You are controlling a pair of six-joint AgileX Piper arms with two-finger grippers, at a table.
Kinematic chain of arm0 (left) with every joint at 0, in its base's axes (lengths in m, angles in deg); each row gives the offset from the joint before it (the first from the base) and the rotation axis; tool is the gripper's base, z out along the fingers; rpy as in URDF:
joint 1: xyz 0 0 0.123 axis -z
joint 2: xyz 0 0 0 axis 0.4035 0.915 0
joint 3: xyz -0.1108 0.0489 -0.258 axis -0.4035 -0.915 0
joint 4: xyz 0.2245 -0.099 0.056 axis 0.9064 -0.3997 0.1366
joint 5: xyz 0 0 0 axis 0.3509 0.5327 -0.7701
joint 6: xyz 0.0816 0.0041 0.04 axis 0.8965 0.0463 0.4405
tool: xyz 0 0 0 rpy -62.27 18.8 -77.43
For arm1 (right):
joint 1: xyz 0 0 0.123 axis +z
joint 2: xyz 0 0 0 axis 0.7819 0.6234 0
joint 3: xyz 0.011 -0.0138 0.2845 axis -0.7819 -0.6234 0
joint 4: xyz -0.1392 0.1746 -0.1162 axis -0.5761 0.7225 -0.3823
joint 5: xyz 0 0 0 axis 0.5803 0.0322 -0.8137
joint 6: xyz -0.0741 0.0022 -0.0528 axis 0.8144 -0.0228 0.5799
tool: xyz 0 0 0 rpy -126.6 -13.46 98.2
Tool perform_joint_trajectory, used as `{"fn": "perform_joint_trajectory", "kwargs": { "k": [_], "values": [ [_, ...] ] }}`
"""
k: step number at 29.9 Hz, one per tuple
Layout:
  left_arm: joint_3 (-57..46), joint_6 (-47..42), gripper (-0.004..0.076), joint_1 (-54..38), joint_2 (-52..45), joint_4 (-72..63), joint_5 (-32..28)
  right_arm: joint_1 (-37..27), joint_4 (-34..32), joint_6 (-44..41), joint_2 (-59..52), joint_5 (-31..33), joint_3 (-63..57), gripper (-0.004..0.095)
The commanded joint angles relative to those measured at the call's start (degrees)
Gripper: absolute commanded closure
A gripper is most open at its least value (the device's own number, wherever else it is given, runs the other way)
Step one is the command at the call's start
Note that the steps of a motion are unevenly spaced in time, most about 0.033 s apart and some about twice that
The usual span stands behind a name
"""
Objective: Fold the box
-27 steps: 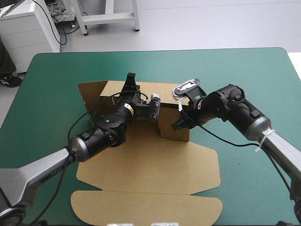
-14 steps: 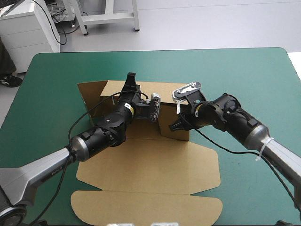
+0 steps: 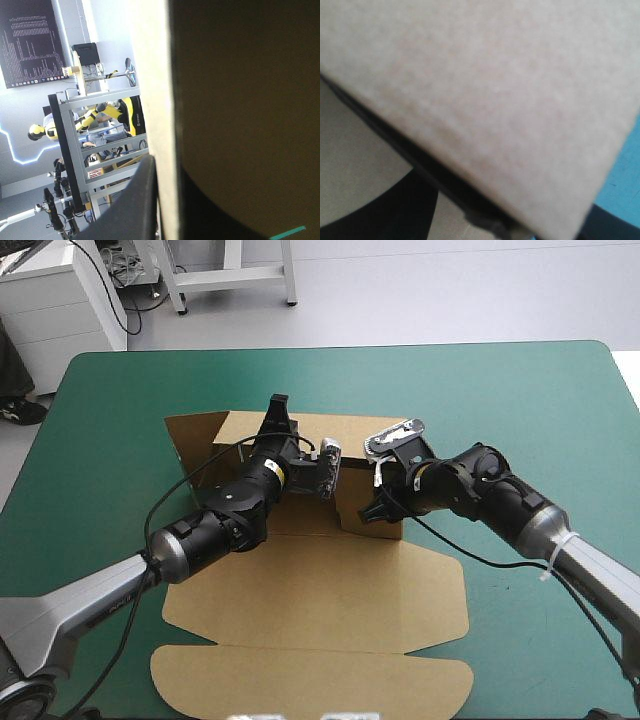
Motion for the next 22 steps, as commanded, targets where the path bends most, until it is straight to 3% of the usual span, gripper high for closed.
{"fn": "perform_joint_trajectory", "kwargs": {
  "k": [1, 4, 8, 11, 17, 22],
  "values": [
    [0.0, -0.2, 0.0731, 0.2, -0.8, -3.7, 0.3, 0.2, 2.6, 2.8, -1.4, -8.8, 1.5, 0.0408],
    [0.0, -0.2, 0.0731, 0.2, -0.8, -3.7, 0.3, 0.2, 1.5, 0.5, -1.4, -13.2, 1.5, 0.041],
    [0.0, -0.2, 0.0731, 0.2, -0.8, -3.7, 0.6, 0.1, -0.3, -4.8, -1.4, -14.2, 1.4, 0.0421],
    [0.0, -0.2, 0.0731, 0.2, -0.8, -3.7, 0.6, 0.1, -5.5, -10.0, -1.4, -15.4, 1.4, 0.0527],
    [0.0, -0.2, 0.0731, 0.2, -0.8, -3.7, 0.6, 0.1, -6.4, -11.3, -1.3, -15.0, 1.3, 0.093],
    [0.0, -0.2, 0.0731, 0.2, -0.8, -3.9, 0.6, 0.1, -6.4, -11.5, -1.3, -15.9, 1.3, 0.0927]
  ]
}}
